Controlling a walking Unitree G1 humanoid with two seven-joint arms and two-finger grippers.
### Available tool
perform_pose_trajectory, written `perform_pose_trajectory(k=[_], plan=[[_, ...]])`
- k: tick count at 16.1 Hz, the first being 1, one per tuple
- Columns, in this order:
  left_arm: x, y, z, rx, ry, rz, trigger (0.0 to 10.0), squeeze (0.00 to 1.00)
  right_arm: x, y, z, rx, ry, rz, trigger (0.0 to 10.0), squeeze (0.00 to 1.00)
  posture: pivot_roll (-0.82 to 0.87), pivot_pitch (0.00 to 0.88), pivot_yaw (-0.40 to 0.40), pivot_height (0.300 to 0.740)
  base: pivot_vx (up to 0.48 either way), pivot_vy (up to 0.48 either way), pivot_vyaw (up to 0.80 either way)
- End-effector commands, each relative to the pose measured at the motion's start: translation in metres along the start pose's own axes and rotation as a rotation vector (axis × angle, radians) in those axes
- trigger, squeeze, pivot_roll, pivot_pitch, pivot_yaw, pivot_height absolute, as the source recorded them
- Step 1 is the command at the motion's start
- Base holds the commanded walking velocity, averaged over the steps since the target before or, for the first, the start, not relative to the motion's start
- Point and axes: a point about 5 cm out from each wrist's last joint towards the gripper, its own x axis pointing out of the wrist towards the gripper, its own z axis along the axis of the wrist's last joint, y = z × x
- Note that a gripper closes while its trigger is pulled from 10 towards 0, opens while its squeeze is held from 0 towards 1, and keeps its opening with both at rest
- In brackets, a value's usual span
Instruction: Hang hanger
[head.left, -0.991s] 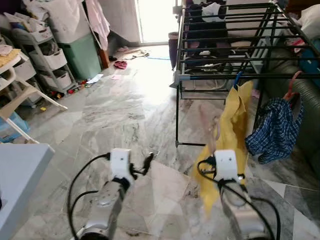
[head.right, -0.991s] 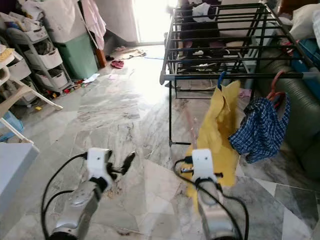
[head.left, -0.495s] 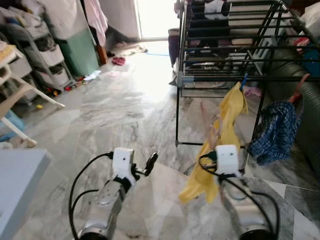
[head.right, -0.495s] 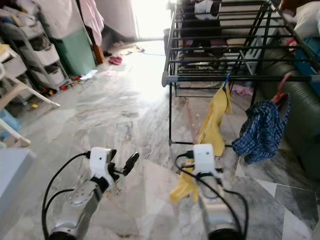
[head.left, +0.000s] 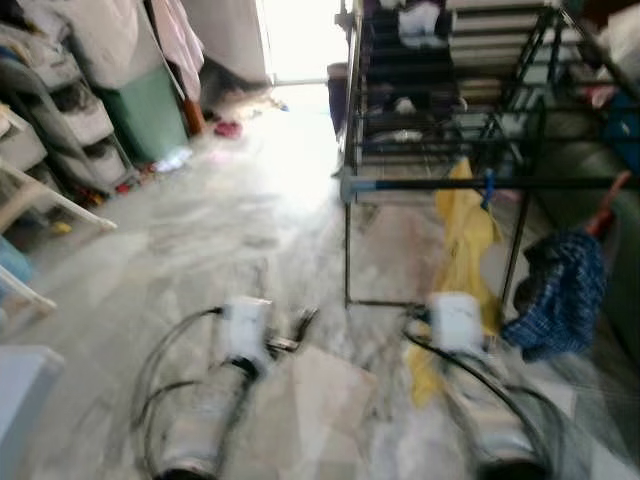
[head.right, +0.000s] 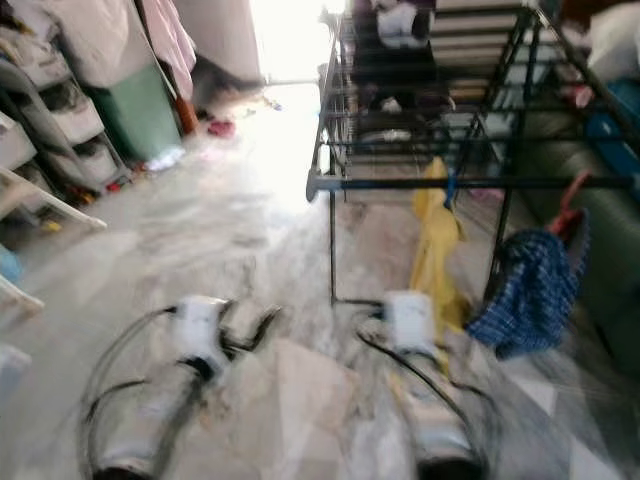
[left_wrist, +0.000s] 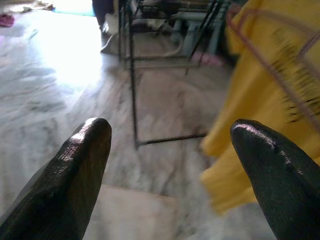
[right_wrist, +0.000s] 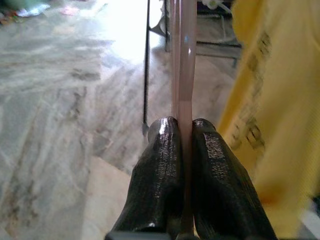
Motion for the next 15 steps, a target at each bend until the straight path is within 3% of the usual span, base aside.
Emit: perform_pose_trajectory(k=[1,9,11,15], plan=[[0.005,-0.01,0.006,-0.001,-0.021,-0.029,10.0,0.0,-0.001,-0.012,-0.001,-0.015,-0.001,-0.03,10.0,0.0,-0.19,0.0,0.103,0.74,0.0,0.0,0.0],[-0.006,-0.009,-0.002,0.012,-0.004,-0.048,10.0,0.0,-0.003,0.001,0.003,-0.071,-0.011,0.044,10.0,0.0,-0.19,0.0,0.089,0.74,0.0,0.0,0.0],[-0.018,-0.012,-0.008,0.045,0.018,-0.106,10.0,0.0,0.003,0.003,0.011,-0.058,-0.019,0.053,10.0,0.0,-0.17,0.0,0.087,0.74,0.0,0.0,0.0],[-0.03,-0.011,-0.008,0.071,0.026,-0.144,10.0,0.0,0.018,0.004,0.032,-0.002,-0.032,0.053,10.0,0.0,-0.15,0.031,0.088,0.74,0.0,0.0,0.0]])
